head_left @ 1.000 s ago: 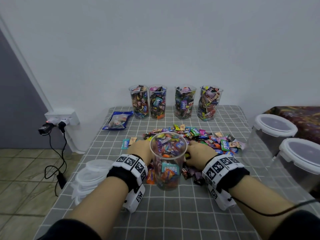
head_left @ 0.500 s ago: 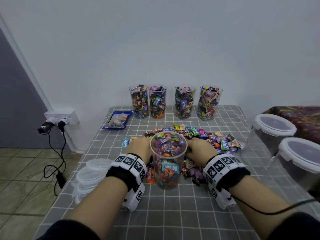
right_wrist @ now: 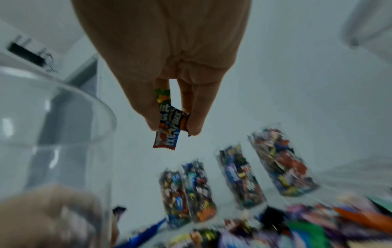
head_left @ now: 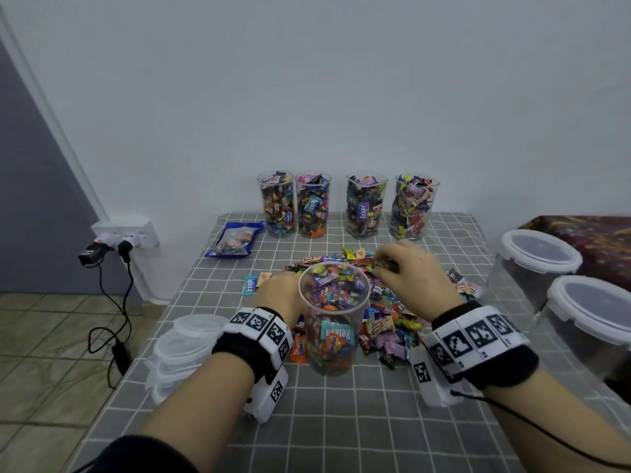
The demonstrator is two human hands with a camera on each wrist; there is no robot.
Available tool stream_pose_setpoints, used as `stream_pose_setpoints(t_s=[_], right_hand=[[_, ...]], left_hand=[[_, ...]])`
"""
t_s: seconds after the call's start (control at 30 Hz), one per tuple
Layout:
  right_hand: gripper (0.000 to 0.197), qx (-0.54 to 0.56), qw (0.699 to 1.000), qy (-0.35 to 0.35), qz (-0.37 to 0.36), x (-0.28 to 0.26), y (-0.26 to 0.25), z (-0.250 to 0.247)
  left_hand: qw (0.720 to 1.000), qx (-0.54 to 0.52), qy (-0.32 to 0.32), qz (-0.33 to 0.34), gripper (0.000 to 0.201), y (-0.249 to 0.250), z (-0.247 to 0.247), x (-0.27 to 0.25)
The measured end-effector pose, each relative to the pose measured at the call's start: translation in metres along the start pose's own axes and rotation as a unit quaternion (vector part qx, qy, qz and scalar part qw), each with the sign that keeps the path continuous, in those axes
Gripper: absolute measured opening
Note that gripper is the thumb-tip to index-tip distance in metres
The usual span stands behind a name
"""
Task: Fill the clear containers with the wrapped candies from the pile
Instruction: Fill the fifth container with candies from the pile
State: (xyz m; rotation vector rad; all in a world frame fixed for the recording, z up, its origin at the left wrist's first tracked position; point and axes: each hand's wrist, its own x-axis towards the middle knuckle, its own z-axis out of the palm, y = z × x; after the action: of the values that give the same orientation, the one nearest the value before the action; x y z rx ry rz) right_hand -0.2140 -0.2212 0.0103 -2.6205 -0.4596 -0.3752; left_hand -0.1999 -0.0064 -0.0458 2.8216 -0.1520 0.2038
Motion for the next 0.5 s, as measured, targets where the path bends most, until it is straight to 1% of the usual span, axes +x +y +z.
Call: stream_pose_setpoints(t_s=[0.1,0.17,0.37,0.5], right_hand=[[0.018,0.030,0.997,0.062,-0.044,-0.002,-0.016,-0.018],[0.017,0.041,0.993,0.074,-0.079,-0.005,-0.027,-0.025],[0.013,0.054,0.986,0.031,-0.156,-0.015,-0.048,-0.023],[0.017,0.042,0.985,-0.008,-0.165,-0.017,-0.052,-0.015]], left_hand=[[1.000,-0.011,0.004,-0.001,0.023,0.000,0.000,-0.001],[1.000,-0.012,0.001,-0.007,0.023,-0.001,0.000,-0.001],[1.000,0.008,-0.004,-0.004,0.025,0.004,-0.005,-0.002],[1.000,0.010,-0.005,-0.015,0.026,0.007,-0.009,-0.004]])
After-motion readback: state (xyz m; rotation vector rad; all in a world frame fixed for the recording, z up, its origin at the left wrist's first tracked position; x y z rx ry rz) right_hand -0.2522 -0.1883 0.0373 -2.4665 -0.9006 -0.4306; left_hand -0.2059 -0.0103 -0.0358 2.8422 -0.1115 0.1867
